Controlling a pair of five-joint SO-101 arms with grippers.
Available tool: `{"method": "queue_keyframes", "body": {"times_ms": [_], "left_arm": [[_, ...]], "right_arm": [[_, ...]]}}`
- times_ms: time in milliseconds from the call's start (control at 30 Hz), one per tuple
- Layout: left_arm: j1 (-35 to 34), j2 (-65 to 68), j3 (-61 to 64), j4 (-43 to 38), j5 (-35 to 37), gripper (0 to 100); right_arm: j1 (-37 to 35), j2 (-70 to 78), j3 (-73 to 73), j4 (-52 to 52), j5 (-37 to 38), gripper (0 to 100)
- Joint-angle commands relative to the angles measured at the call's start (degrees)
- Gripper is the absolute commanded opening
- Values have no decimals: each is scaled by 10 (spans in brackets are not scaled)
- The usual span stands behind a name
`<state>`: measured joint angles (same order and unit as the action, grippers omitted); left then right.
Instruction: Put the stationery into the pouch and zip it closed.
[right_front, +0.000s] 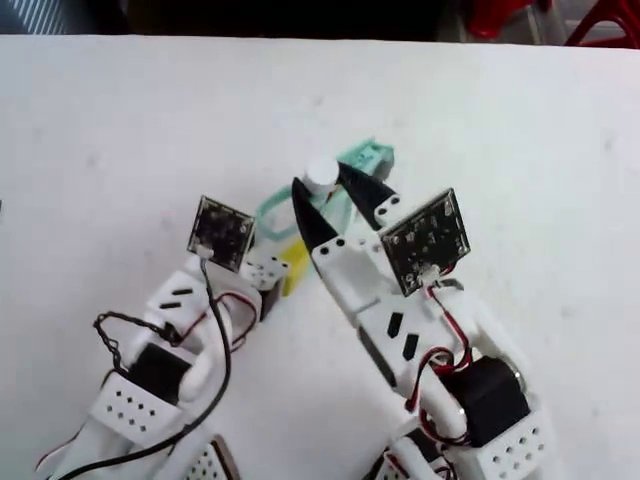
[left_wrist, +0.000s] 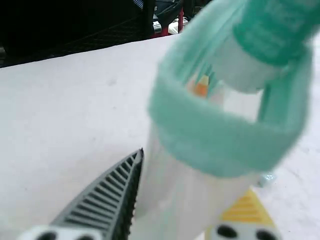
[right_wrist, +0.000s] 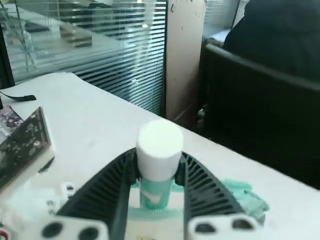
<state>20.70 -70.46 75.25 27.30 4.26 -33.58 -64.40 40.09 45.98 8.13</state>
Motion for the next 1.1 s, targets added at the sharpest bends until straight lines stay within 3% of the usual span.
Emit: {"method": "queue_keyframes", "body": {"times_ms": [0, 500, 800, 1067], "left_arm": [[-14, -8, -18, -11, 5, 203], [-12, -7, -18, -11, 4, 203], [-11, -7, -18, -11, 3, 203], [-12, -7, -18, -11, 3, 203]], "right_arm": [[4, 5, 11, -4, 11, 17], [4, 120, -68, -5, 7, 34], [3, 141, -130, 49, 11, 382], [12, 140, -172, 61, 11, 290]]}}
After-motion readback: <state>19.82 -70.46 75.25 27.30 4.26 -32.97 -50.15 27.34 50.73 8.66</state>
